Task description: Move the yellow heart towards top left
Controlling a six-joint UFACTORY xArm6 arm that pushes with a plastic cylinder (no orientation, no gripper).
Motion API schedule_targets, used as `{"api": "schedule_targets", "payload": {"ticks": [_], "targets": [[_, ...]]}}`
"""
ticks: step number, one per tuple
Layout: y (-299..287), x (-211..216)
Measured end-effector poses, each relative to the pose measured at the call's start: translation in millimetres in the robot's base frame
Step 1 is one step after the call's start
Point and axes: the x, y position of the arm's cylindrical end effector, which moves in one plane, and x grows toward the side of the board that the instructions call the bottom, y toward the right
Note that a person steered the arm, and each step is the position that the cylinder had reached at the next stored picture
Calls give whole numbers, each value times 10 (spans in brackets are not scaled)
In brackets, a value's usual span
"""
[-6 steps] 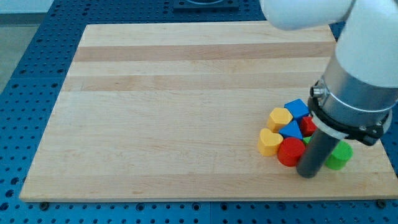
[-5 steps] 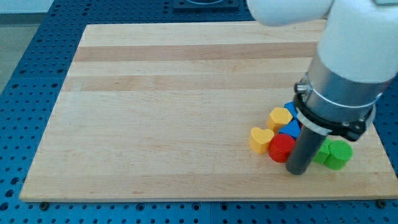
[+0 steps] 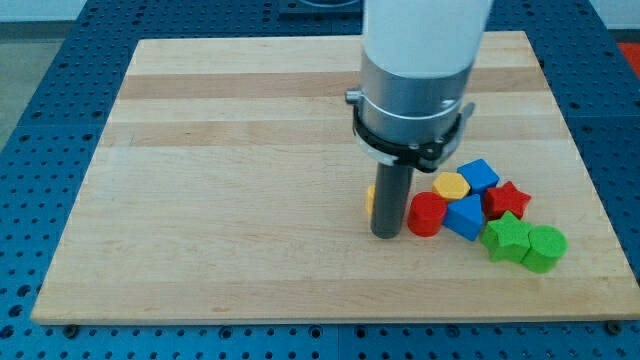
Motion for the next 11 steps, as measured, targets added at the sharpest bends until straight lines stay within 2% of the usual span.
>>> {"api": "schedule_targets", "payload": {"ticks": [2,7,10,11], "targets": [[-12,-125],[334,-1120],[-280,-1582],[-529,-1618]]}}
